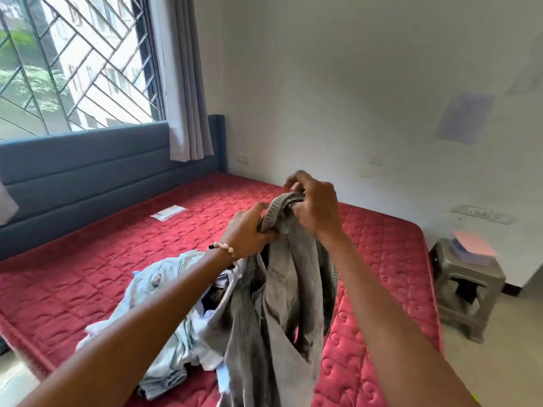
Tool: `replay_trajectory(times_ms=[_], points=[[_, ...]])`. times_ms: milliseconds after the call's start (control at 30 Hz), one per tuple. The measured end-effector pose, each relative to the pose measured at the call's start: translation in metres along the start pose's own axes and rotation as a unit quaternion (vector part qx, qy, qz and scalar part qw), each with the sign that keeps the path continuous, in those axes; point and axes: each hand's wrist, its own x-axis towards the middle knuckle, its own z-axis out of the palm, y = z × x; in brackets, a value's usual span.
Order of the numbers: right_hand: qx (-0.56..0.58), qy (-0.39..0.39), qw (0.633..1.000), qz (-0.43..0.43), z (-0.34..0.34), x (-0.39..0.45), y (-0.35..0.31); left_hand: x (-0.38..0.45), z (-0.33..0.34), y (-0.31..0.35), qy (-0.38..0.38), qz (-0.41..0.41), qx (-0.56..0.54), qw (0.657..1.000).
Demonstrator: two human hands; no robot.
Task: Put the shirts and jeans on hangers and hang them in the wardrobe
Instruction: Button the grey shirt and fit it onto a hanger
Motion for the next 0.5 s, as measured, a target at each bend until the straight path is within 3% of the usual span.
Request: replay_trajectory(times_ms=[167,300,433,500], points=[[-0.013,0.061,0.998,0.009,-0.008,0.003,0.013,0.006,0.014,-0.018,0.019,-0.065,-0.192,0.979],[-0.005,0.069,0.997,0.030,-0.010,0.000,0.020,0.008,0.012,-0.025,0.138,-0.067,-0.168,0.974],[0.008,0.054,0.998,0.025,-0.005,0.000,0.015,0.003,0.010,-0.010,0.115,0.011,-0.192,0.975],[0.041,0.035,0.998,0.028,-0.004,0.002,0.008,-0.003,0.020,0.006,0.133,0.044,-0.150,0.979]])
